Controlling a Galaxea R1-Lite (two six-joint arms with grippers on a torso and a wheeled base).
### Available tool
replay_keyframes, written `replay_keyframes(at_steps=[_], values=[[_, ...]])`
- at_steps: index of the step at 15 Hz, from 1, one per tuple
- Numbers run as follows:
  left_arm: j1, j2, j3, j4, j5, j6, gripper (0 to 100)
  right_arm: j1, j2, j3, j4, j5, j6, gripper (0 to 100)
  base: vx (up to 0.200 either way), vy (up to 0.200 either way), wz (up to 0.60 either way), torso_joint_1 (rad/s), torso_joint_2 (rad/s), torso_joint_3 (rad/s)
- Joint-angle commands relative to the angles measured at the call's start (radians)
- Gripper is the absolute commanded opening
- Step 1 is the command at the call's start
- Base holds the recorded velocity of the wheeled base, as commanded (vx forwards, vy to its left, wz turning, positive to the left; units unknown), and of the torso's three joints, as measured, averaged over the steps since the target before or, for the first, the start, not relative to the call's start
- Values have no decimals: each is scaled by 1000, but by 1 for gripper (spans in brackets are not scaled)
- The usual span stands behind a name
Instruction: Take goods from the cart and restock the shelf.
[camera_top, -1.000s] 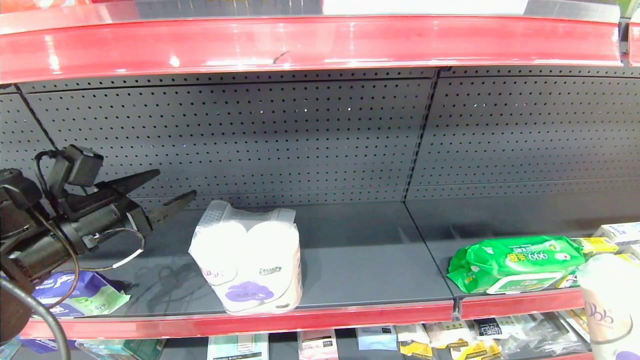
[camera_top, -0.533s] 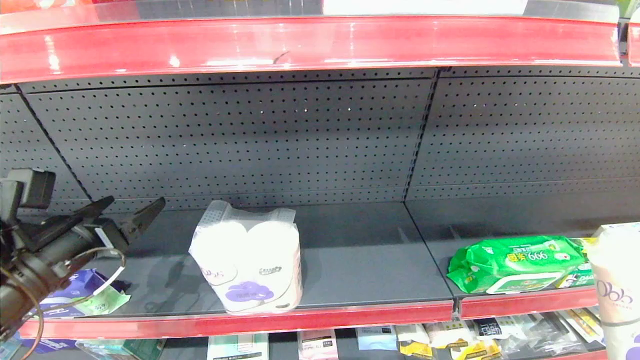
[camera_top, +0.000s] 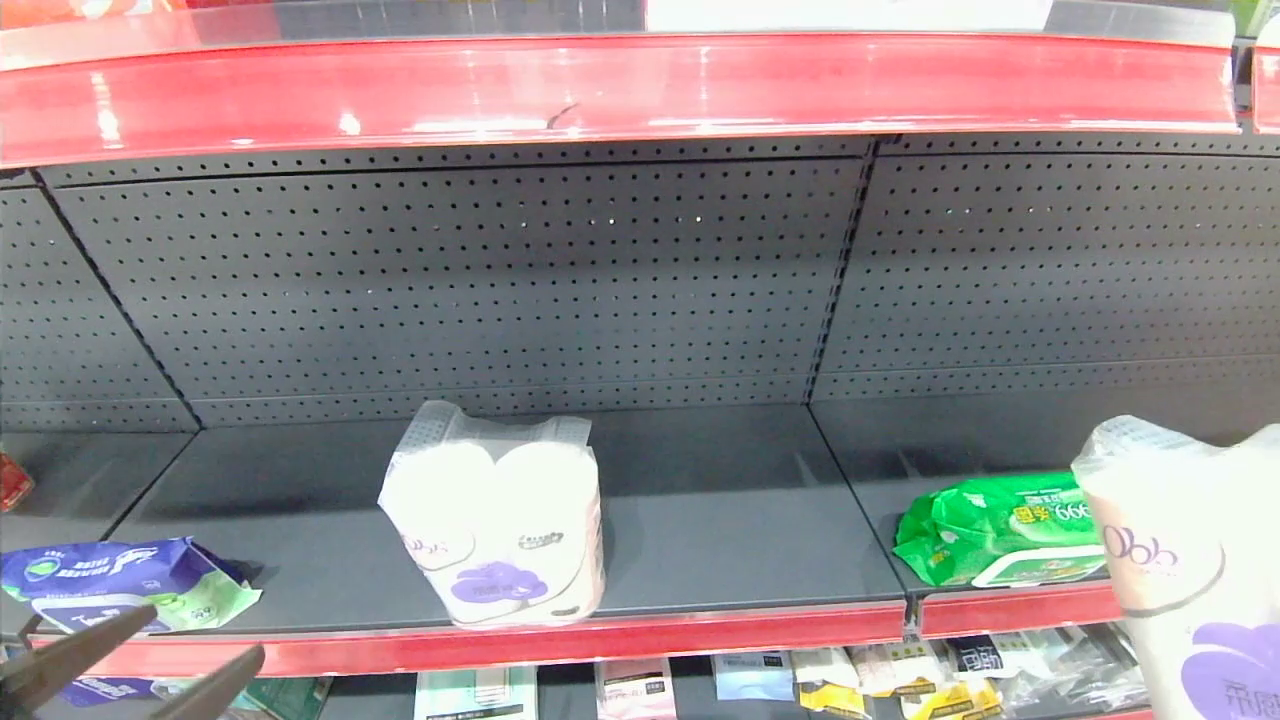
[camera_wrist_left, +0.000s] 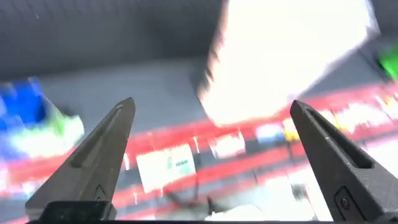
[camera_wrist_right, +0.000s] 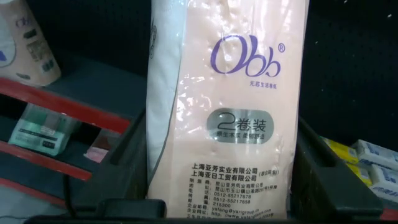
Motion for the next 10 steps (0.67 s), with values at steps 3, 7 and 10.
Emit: replay_keyframes(at_steps=[3, 7, 10], values=[[-148, -600, -190, 636, 6, 92, 100, 1, 127, 2, -51, 5, 96, 0, 0, 0, 0, 0, 0, 0], [-108, -631, -121, 608, 346, 112, 100, 1, 162, 2, -65, 29, 103, 0, 0, 0, 0, 0, 0, 0], [-108, -631, -29, 509, 431, 109, 100, 1, 211, 4, -70, 29, 95, 0, 0, 0, 0, 0, 0, 0]])
